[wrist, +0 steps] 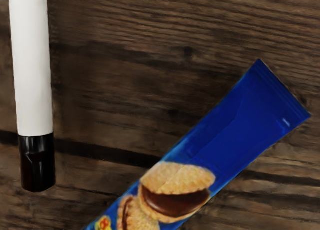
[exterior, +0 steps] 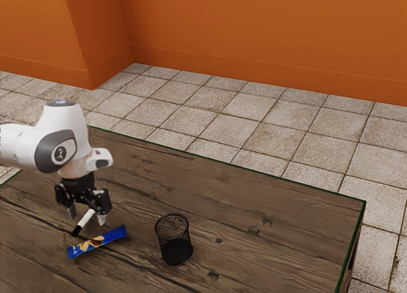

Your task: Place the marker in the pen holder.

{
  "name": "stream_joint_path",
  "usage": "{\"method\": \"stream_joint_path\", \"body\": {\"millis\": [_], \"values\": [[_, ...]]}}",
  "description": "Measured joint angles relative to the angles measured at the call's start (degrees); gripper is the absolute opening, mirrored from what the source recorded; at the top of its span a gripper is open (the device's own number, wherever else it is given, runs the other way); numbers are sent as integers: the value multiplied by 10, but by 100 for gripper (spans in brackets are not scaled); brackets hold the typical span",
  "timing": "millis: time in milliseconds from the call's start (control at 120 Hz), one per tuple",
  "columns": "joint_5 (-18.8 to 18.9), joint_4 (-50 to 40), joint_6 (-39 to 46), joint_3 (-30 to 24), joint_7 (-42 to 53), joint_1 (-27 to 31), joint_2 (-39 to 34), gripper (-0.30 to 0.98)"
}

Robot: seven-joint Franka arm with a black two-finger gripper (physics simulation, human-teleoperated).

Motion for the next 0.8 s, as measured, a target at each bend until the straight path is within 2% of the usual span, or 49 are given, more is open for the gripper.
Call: {"method": "stream_joint_path", "body": {"millis": [183,433,642,800], "values": [[5,-14,114,15,15,31,38,60],[3,-16,175,18,34,83,89,31],[0,-16,192,16,44,30,104,14],[-4,-16,197,17,48,41,104,0]]}}
